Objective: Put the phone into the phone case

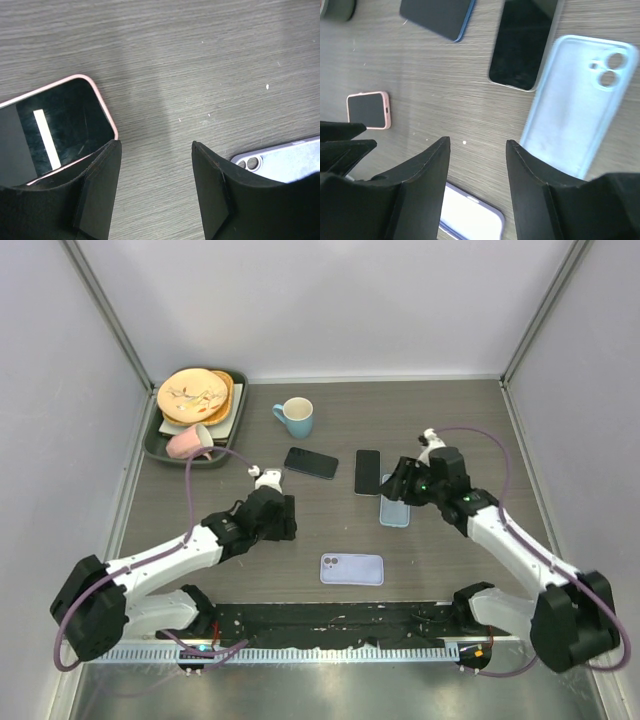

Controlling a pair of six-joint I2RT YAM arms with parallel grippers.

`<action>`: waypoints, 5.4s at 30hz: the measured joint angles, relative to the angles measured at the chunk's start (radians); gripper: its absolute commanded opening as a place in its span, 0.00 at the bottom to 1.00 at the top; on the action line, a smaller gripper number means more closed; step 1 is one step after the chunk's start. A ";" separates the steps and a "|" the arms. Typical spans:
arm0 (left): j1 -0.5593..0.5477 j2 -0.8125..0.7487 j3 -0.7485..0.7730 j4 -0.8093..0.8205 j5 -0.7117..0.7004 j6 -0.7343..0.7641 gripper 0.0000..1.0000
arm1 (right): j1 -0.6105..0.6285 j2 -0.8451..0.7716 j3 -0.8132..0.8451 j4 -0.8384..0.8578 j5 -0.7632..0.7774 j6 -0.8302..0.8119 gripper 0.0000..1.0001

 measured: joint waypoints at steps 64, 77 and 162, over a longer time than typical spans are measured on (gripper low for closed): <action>-0.220 0.423 0.181 0.093 0.187 -0.032 0.00 | -0.149 -0.103 -0.120 -0.100 -0.031 0.026 0.55; -0.142 0.467 0.276 0.066 0.146 0.006 0.00 | -0.149 -0.093 -0.120 -0.085 -0.050 0.026 0.56; 0.467 0.198 0.003 0.309 0.573 -0.046 0.71 | -0.149 -0.039 -0.166 0.037 -0.120 0.021 0.85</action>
